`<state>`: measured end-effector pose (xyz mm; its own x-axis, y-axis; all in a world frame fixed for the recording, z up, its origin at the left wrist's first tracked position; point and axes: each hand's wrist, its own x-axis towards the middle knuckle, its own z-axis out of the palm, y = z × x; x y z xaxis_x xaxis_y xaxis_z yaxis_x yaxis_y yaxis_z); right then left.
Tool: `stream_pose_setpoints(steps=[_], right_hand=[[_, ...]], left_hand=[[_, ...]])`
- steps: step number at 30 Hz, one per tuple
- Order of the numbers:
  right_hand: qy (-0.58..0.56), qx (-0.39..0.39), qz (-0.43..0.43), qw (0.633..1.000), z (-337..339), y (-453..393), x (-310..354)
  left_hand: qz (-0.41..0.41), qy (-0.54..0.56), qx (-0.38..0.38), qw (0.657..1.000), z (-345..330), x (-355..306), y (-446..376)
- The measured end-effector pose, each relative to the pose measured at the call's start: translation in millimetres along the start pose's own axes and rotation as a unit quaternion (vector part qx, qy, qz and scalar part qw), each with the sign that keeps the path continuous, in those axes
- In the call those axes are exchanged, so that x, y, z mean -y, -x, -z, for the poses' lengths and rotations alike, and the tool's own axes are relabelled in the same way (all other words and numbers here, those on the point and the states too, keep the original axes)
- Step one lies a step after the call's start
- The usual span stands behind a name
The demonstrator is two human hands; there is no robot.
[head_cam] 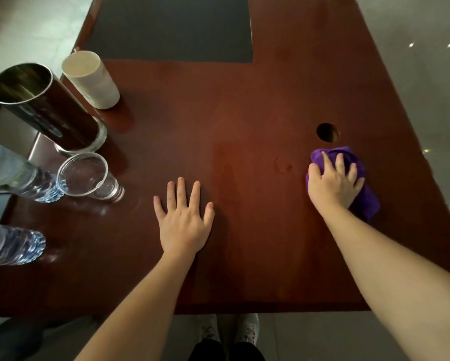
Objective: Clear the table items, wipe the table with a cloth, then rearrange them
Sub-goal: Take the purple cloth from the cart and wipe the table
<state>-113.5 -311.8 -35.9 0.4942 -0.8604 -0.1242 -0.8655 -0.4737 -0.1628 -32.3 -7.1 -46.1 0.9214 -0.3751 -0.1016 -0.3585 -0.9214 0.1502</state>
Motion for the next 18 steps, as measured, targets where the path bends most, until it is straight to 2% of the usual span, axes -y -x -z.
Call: stream_pose_setpoints(steps=[2,4,7,10,14,16,18], right_hand=[[-0.025,0.007,-0.029,0.999,0,-11,28],[-0.05,0.016,-0.015,0.998,-2,-16,65],[-0.066,0.038,0.086,0.993,-14,0,131],[-0.031,0.05,0.236,0.97,-33,41,181],[0.028,0.032,0.398,0.917,-37,60,165],[0.02,0.027,0.426,0.904,-34,57,135],[0.018,0.026,0.42,0.907,-30,55,102]], left_hand=[[-0.001,0.0,-0.008,1.0,-1,1,0],[0.001,0.001,-0.016,1.0,-3,1,0],[0.003,-0.001,-0.021,1.0,-3,1,-1],[0.004,0.0,-0.019,1.0,-2,2,-2],[0.005,-0.005,-0.013,1.0,0,2,-2],[0.005,-0.006,-0.012,1.0,-1,3,-2],[0.004,-0.005,-0.016,1.0,-1,3,-1]])
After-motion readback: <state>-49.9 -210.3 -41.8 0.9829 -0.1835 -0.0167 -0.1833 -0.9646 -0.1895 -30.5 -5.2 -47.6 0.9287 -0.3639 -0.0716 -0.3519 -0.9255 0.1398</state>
